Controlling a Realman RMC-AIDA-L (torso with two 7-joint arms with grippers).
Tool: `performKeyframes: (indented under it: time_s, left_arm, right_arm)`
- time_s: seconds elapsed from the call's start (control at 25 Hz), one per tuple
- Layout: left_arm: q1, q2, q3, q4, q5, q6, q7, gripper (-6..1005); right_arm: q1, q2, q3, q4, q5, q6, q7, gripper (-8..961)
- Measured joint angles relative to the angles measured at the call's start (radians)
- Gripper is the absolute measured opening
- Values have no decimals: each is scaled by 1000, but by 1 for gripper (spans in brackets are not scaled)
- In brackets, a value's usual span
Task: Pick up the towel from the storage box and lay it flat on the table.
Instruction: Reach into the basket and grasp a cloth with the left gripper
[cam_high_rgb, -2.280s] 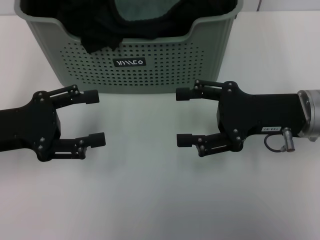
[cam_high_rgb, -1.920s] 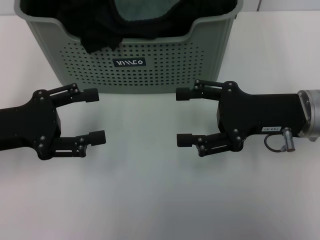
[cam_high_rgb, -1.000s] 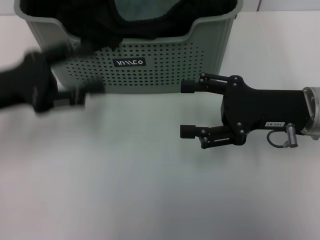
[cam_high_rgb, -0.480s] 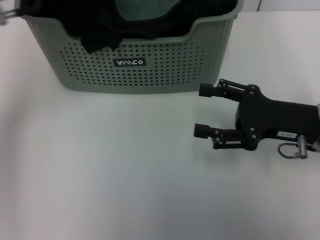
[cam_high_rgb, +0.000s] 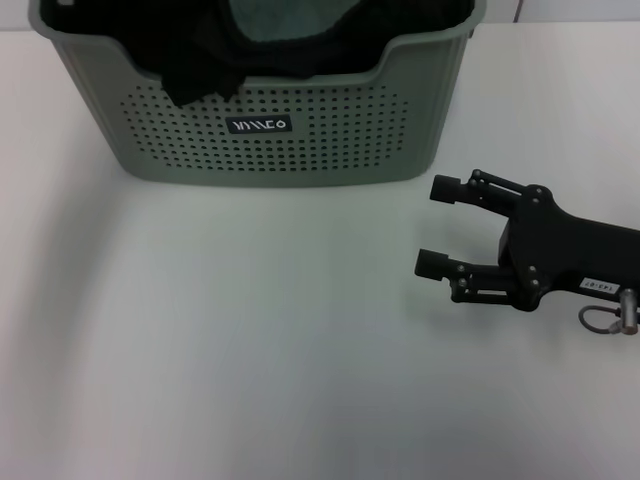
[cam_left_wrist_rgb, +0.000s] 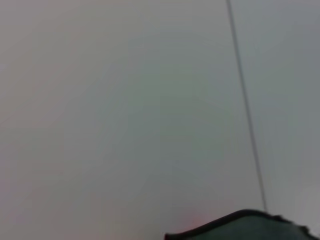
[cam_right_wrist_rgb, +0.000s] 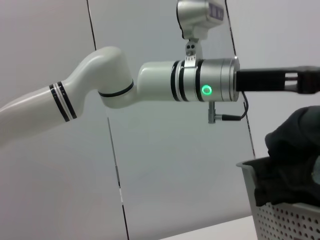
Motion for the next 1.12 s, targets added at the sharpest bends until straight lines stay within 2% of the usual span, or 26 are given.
performKeyframes:
  time_s: [0.44, 0.68, 1.12]
  left_arm:
    - [-13, -3, 7, -84, 72, -42, -19, 611]
    - [-14, 0, 7, -92, 73, -51, -26, 574]
    - [-13, 0, 8, -92, 84, -51, -26, 158]
  right_arm:
    - [12, 1, 1, 0, 0, 2, 0, 870]
    - [7, 2, 4, 0, 1, 3, 0, 870]
    - [-1, 4, 10, 0, 2, -1, 0, 870]
